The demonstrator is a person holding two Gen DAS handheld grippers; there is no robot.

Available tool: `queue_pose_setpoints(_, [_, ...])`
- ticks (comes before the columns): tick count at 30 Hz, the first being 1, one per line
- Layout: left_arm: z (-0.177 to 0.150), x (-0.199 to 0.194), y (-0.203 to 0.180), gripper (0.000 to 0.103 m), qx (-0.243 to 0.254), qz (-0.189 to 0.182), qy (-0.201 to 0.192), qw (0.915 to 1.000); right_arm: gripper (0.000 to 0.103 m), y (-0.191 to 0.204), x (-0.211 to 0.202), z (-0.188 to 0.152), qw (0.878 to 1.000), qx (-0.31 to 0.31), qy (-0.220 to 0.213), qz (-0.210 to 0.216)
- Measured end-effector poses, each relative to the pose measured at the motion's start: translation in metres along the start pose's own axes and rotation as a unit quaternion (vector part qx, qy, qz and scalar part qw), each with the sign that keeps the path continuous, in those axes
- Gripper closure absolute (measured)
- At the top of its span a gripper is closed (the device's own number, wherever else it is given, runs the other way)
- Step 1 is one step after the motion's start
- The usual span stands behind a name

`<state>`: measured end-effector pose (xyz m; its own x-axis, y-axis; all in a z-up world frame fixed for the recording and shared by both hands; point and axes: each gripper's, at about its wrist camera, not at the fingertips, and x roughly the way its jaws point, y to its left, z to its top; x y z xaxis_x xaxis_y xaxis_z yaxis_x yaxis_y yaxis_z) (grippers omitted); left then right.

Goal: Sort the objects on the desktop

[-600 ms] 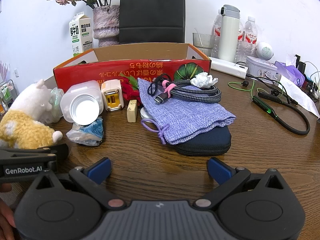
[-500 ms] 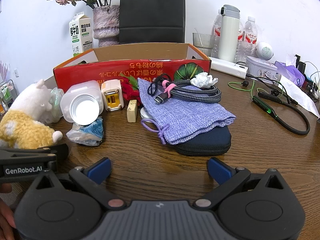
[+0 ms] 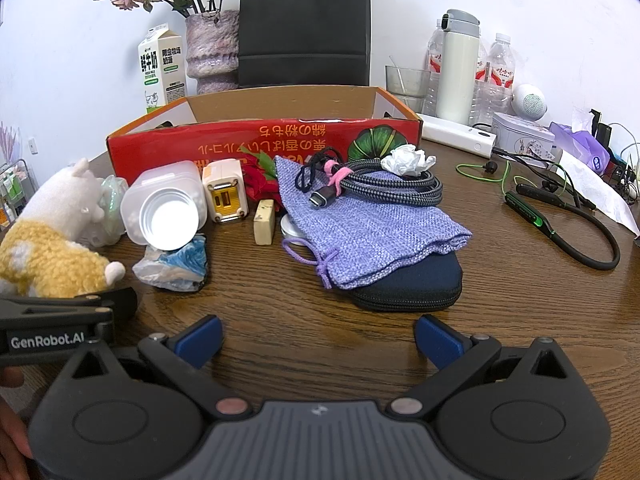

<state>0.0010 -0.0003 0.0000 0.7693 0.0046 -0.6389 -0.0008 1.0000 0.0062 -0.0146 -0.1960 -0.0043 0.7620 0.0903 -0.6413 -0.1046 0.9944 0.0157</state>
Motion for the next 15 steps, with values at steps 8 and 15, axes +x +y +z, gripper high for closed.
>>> queue_pose_setpoints(8, [0.0000,0.0000,0.0000,0.000,0.000,0.000,0.000,1.0000,0.000,-0.0001,0.0002,0.0001,1.000,0.000,0.000,0.000])
queue_pose_setpoints(15, [0.0000,0.0000,0.0000,0.000,0.000,0.000,0.000,1.0000,0.000,0.0000,0.0005,0.0000,1.000,0.000,0.000,0.000])
